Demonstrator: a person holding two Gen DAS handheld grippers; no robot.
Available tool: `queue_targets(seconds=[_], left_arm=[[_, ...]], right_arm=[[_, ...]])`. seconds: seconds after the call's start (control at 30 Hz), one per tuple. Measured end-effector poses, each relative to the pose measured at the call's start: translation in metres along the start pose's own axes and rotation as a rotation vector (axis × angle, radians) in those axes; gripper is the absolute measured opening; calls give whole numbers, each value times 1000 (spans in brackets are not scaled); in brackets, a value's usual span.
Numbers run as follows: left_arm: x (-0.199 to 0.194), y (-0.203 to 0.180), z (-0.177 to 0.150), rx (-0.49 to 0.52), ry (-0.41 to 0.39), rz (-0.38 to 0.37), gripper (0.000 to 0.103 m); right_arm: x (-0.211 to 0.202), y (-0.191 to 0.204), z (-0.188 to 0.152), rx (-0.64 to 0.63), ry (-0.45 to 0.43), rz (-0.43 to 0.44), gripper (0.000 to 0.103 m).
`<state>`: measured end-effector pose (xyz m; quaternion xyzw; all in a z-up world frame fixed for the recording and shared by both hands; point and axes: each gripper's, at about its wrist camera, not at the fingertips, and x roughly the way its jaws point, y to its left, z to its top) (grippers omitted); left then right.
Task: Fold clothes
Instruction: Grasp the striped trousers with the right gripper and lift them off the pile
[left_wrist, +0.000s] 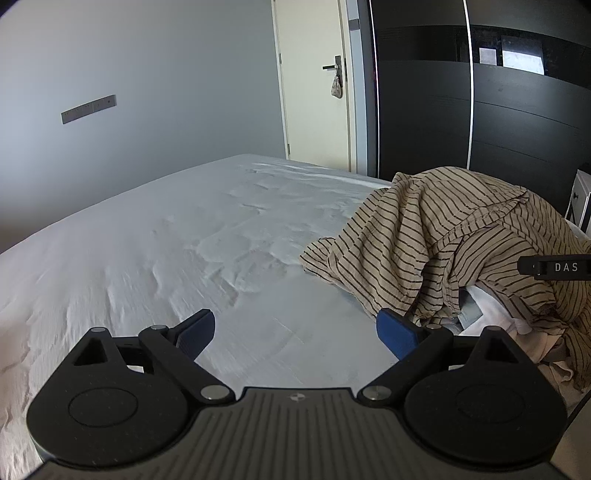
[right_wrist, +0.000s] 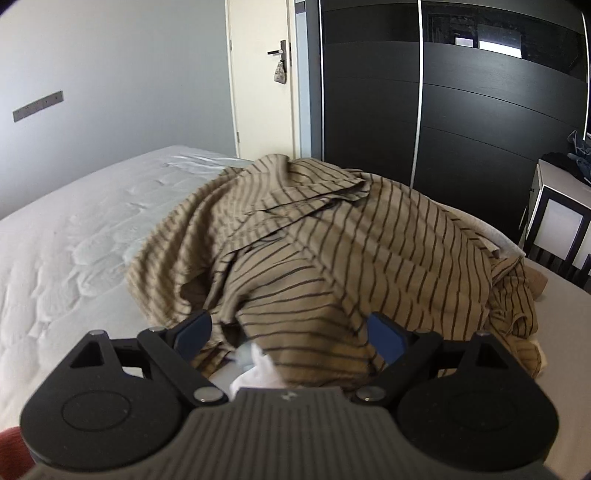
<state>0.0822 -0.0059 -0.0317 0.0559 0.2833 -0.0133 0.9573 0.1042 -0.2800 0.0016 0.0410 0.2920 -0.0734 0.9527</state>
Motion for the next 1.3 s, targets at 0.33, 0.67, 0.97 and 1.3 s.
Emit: queue_targets(seconds=[0.33,0.67,0.97,1.3], left_arm=[[31,8,10,-21,52,19,103],[39,27,10,-43,78,62,103],[22,59,1,-113,100,135,103],[-35,132,-24,-260,92,294,100]], right_arm=[[51,-2,49,-91,-62,-55,93],[95,25,78,-206,-41,-43,59],[50,77,77,-240,-90,182,8],[-31,200,54,-380,-116,558,7]])
